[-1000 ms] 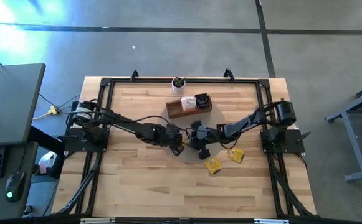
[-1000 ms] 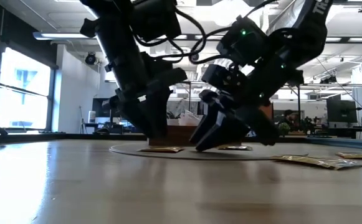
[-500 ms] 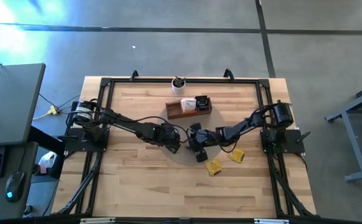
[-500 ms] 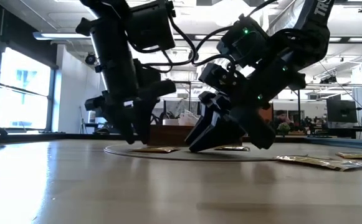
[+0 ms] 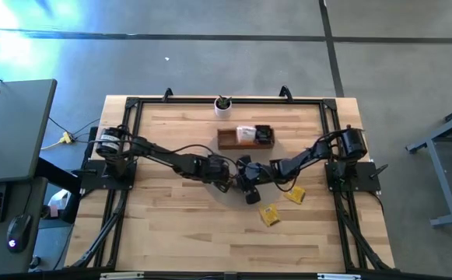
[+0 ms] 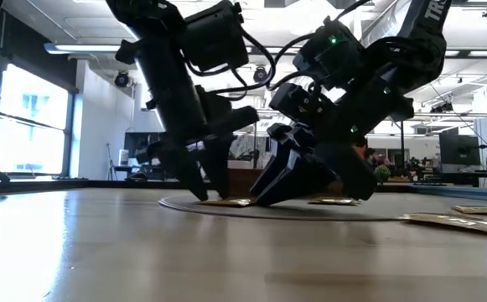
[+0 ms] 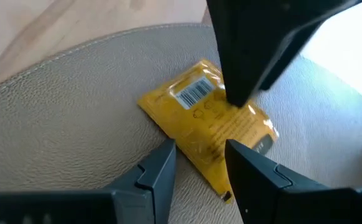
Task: Pick & Place Tea
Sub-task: Put the yellow tea bag into the left section of the wooden organizer
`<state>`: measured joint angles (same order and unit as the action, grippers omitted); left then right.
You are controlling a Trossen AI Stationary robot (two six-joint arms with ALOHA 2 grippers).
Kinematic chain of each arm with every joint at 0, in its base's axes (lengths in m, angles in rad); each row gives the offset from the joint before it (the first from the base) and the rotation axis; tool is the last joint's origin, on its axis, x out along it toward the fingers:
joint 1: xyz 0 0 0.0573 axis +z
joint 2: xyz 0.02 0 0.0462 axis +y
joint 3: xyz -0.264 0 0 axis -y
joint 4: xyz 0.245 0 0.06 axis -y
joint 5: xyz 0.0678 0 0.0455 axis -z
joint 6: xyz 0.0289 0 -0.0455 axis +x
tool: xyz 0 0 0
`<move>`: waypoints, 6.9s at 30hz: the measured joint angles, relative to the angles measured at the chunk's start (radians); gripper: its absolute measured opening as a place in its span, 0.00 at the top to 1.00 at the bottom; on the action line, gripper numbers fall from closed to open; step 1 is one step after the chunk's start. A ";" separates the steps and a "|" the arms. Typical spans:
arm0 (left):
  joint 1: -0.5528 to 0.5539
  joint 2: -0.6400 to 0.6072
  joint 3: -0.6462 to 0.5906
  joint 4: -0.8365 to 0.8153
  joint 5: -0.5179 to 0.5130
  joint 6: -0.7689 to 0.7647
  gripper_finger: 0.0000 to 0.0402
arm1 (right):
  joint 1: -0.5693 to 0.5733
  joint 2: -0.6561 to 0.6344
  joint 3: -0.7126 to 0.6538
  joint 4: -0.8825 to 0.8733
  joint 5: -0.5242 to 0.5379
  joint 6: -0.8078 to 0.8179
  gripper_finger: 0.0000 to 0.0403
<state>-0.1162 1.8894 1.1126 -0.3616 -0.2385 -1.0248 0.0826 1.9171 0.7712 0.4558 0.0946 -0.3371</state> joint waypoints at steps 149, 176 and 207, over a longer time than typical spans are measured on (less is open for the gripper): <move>-0.062 -0.471 -0.260 0.941 -0.166 0.895 0.57 | 0.029 -0.537 -0.379 1.075 -0.260 0.355 0.98; -0.058 -0.148 -0.140 1.413 0.091 1.120 0.57 | 0.031 -0.536 -0.362 1.022 -0.258 0.336 0.99; -0.052 -0.139 -0.071 1.093 0.043 0.915 0.57 | 0.031 -0.536 -0.361 1.022 -0.259 0.329 0.97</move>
<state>-0.1677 1.7500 1.0412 0.7313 -0.1958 -0.1095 0.1135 1.3811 0.4103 1.4776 -0.1642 -0.0081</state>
